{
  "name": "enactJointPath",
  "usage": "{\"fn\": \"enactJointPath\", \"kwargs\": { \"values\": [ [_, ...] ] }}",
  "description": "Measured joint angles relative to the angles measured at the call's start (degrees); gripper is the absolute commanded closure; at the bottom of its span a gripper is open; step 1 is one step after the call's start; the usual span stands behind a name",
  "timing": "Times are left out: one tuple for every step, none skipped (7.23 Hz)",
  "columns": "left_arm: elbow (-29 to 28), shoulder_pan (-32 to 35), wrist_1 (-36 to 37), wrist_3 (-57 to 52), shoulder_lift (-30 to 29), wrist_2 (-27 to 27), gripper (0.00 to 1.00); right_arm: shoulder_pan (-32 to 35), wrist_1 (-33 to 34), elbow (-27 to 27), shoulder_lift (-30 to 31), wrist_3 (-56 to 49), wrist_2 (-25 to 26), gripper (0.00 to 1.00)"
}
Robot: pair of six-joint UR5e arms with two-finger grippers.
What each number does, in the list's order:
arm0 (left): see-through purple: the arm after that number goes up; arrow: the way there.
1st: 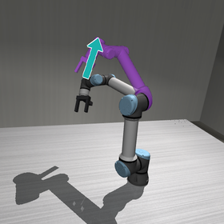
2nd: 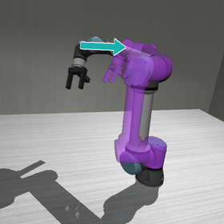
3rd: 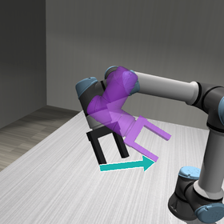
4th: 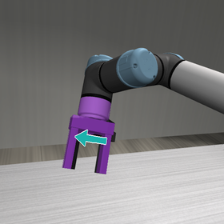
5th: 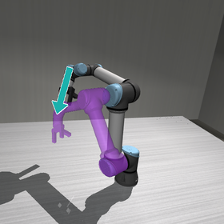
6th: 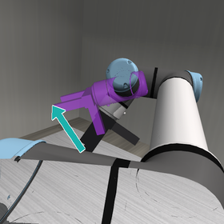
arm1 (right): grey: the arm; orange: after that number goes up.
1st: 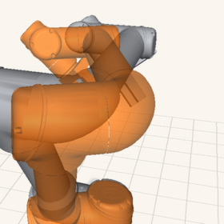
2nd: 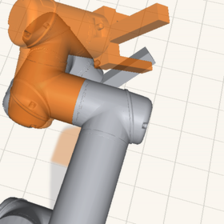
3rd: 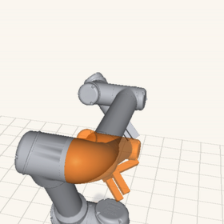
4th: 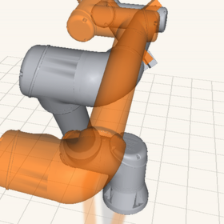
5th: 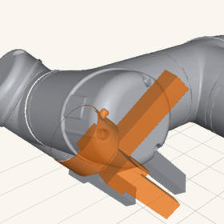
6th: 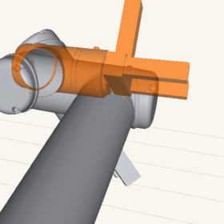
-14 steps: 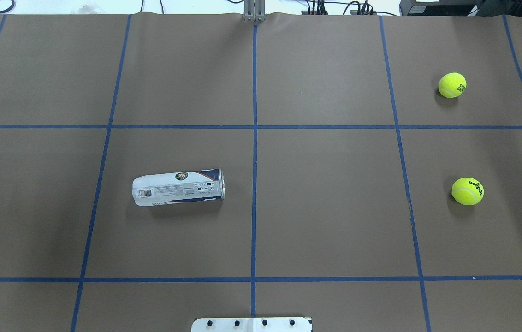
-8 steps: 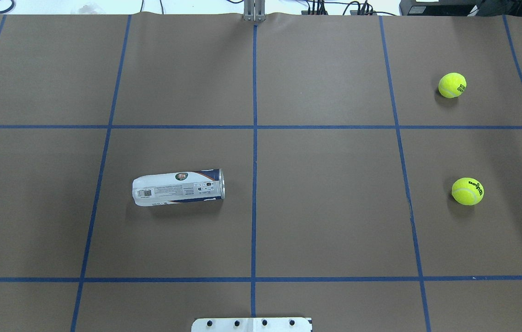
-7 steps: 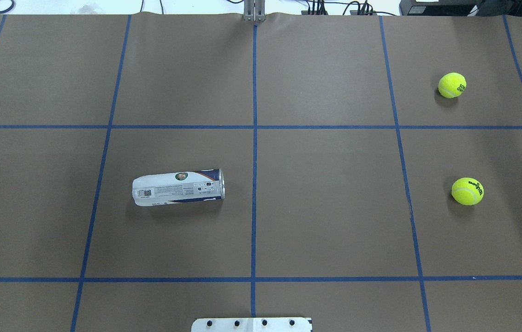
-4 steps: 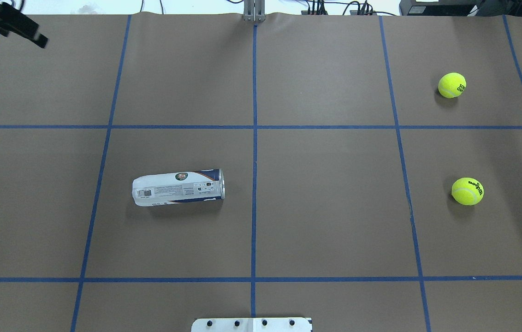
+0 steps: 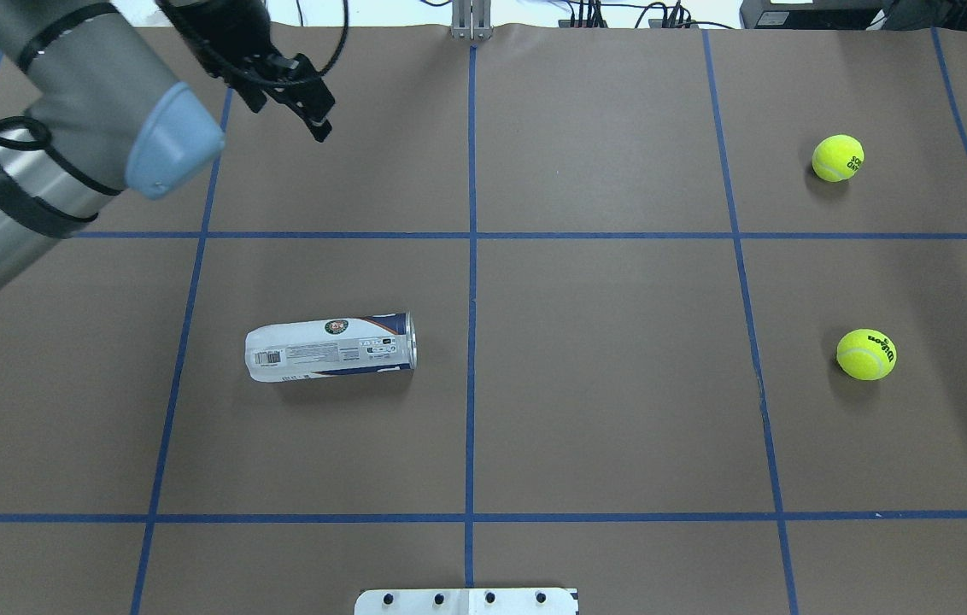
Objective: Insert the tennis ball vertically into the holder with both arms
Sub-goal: 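Move the left gripper down toward the lying Wilson tennis-ball can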
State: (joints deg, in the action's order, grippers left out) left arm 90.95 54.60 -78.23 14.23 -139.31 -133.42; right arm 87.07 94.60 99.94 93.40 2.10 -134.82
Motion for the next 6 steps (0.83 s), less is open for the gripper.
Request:
{"fn": "enactJointPath", "kwargs": {
  "values": [
    [-1.35, -2.82, 0.00, -5.33, -2.71, 1.87, 0.01, -0.02, -0.02, 0.00, -0.02, 0.00, -0.03, 0.01],
    [-1.73, -5.42, -0.23, -12.06, -3.99, 4.70, 0.01, -0.04, -0.03, 0.04, -0.03, 0.00, -0.06, 0.01],
    [-1.74, -8.39, -0.79, -19.47, -4.41, 8.94, 0.01, -0.05, -0.03, 0.10, 0.00, 0.03, -0.08, 0.01],
    [-1.72, -12.00, -1.84, -24.15, -4.24, 14.36, 0.01, -0.05, -0.02, 0.12, 0.02, 0.06, -0.09, 0.01],
    [-1.71, -15.72, -3.86, -25.83, -3.22, 19.80, 0.01, -0.05, 0.02, 0.12, 0.03, 0.08, -0.11, 0.01],
    [-1.54, -18.36, -7.04, -26.22, -1.04, 23.70, 0.01, -0.06, 0.04, 0.12, 0.05, 0.09, -0.22, 0.01]
  ]
}}
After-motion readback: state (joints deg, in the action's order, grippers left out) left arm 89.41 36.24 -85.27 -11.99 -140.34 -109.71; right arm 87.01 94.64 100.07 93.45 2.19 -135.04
